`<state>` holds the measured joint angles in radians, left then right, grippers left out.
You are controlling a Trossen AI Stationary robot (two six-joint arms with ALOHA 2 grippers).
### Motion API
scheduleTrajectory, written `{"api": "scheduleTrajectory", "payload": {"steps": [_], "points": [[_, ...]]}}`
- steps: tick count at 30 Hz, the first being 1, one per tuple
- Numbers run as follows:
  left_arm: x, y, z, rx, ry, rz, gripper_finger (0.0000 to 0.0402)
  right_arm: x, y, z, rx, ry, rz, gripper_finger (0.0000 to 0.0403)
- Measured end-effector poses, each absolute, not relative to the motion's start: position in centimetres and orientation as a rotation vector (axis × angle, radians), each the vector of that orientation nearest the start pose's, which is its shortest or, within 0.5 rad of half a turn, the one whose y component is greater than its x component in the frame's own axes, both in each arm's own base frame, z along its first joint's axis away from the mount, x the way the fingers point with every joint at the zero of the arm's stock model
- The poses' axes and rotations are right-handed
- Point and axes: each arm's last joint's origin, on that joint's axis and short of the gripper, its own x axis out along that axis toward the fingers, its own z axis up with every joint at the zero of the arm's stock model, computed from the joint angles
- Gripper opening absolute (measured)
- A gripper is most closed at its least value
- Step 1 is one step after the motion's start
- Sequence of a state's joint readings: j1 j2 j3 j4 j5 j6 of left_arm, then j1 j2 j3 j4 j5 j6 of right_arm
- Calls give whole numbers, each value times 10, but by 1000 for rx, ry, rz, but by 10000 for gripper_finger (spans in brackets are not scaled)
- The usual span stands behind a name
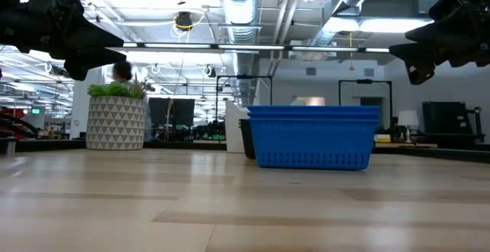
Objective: Stack baskets by color
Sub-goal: Return to Home Position
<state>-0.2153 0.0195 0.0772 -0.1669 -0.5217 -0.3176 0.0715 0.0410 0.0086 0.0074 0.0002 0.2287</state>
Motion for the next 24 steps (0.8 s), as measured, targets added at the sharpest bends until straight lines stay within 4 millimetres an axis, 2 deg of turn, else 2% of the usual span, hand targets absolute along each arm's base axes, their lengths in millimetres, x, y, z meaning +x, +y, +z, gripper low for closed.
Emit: {"api": "scheduleTrajectory", "payload": {"steps": [24], "points": [[90,-5,173,-275,52,319,197,99,7,164,228,33,68,194]]}}
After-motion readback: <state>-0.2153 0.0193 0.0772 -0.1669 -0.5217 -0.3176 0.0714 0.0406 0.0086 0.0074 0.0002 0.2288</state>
